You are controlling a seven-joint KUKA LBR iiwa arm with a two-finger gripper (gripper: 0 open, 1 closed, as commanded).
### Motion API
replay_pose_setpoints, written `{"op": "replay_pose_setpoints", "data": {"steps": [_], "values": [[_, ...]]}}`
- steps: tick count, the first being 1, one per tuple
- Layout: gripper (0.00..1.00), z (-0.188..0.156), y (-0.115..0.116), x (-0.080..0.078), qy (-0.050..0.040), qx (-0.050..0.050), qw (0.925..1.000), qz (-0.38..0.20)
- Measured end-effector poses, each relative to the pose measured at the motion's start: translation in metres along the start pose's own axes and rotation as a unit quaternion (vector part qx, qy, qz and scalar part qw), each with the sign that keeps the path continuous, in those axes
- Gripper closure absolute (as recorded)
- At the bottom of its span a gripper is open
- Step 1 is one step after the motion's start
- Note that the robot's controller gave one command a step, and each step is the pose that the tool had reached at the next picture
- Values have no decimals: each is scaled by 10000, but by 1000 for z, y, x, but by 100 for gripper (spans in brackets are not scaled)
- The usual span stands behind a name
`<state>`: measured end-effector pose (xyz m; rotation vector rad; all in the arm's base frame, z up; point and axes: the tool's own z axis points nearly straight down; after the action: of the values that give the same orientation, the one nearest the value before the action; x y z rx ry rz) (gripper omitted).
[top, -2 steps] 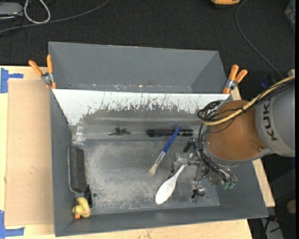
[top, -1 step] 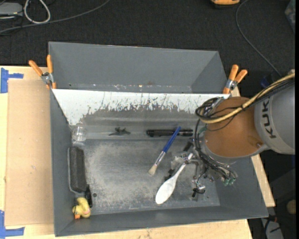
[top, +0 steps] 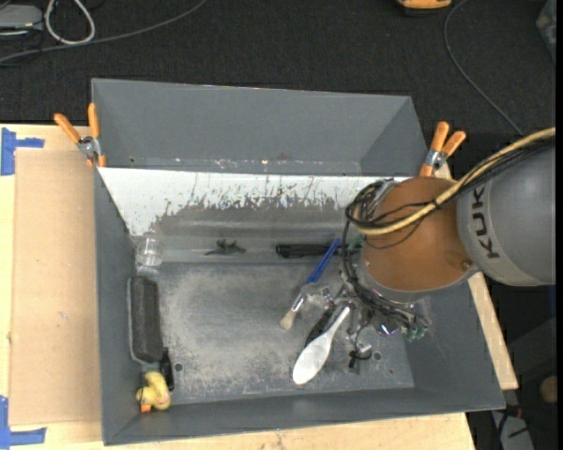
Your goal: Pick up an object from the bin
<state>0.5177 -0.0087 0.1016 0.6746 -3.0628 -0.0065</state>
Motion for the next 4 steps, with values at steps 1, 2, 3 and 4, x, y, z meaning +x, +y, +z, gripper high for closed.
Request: {"op": "replay_pose_setpoints", "data": {"steps": [1,2,3,4], "values": [[0,34,-32,-11,-25,21,9998,-184],[100,31,-24,-17,-36,-2,9974,-723],[100,31,-24,-17,-36,-3,9974,-723],[100,-5,-22,-15,9,-35,9974,-717]]}}
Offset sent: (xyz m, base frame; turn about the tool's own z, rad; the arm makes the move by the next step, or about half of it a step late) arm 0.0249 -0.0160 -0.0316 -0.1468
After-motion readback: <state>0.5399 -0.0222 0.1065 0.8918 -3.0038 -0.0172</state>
